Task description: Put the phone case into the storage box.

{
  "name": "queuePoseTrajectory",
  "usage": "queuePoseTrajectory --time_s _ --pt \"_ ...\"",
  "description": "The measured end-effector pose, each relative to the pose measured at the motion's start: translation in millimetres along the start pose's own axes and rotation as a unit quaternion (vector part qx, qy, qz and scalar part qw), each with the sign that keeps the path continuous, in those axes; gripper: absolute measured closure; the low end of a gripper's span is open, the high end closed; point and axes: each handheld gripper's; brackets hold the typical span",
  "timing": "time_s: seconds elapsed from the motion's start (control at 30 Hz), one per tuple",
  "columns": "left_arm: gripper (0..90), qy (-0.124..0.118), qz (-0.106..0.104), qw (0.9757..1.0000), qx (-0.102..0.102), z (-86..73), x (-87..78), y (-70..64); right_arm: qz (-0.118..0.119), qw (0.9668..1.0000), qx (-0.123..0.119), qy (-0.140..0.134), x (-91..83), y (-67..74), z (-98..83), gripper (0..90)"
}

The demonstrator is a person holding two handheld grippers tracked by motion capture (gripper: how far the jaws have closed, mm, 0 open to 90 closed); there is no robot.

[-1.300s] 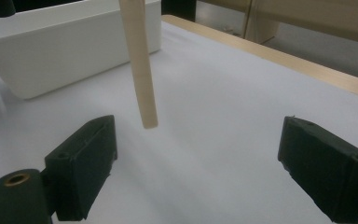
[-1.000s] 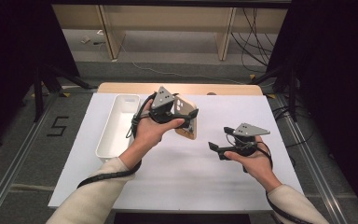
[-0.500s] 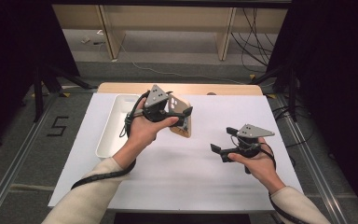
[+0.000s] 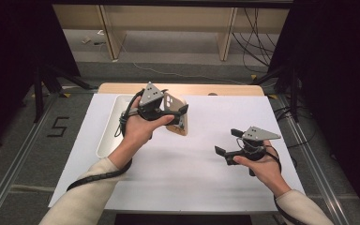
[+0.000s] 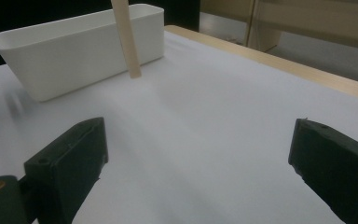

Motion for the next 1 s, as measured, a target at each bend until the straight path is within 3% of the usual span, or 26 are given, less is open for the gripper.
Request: queuePoseTrajectory --time_s 1.0 --pt "10.9 0.0 0.03 0.9995 -0.006 0.0 -21.8 21.7 0.0 1.0 0.0 -0.009 -12.6 -2.7 -8.3 6.1"
Point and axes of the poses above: each handheld gripper's, and its own axes: x roughly forward along the jaws, z roughly out of its top, y roughly to its left, and after that the axes turned 11 degrees about y, right-handed
